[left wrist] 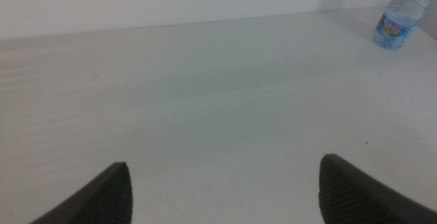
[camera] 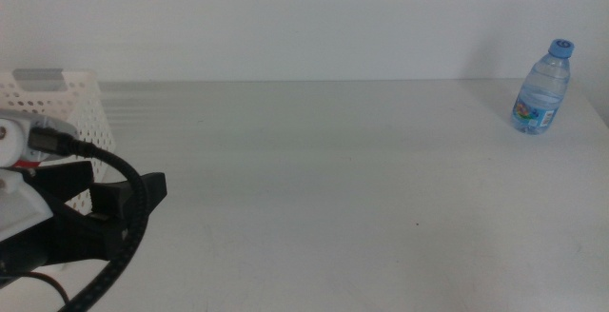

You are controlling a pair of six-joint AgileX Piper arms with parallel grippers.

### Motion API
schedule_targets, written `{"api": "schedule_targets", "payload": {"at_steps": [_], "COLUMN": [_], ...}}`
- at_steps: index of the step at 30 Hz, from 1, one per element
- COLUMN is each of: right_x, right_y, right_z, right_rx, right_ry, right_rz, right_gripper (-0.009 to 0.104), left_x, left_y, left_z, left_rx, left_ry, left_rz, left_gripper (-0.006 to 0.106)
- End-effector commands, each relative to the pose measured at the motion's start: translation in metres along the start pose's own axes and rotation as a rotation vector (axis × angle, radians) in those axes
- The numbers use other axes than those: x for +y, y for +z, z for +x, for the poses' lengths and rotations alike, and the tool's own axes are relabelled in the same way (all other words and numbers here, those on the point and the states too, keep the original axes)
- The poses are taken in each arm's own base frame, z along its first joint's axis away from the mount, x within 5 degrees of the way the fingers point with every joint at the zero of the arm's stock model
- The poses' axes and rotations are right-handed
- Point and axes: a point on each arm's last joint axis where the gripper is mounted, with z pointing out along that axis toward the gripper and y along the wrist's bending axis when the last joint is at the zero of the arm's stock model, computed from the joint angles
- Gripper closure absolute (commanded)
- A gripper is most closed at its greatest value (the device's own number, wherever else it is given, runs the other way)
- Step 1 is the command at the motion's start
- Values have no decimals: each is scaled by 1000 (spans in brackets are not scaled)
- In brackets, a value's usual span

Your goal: Use arms to grab the bottles and put them into the dustbin to the left of the table.

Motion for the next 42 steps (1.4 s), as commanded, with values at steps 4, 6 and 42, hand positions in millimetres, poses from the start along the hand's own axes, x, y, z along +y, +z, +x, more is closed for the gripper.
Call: {"api": "schedule_targets", "payload": {"at_steps": [4, 6, 42], "right_x": [0, 0, 6], "right_y": [1, 6, 223], "right_z": [-19, -30, -22], "right_rx": [-30, 14, 14], "right_ry": [-16, -16, -66], "right_rz": [3, 4, -69], "right_gripper": [19, 19, 18], "left_x": [-4, -4, -4], "left_y": [-4, -4, -4], "left_z": [-15, -15, -15], "left_rx": [-96, -96, -96], "left_ry": [-7, -7, -8], "left_rz": [23, 23, 23], "left_gripper": [10, 10, 10]}}
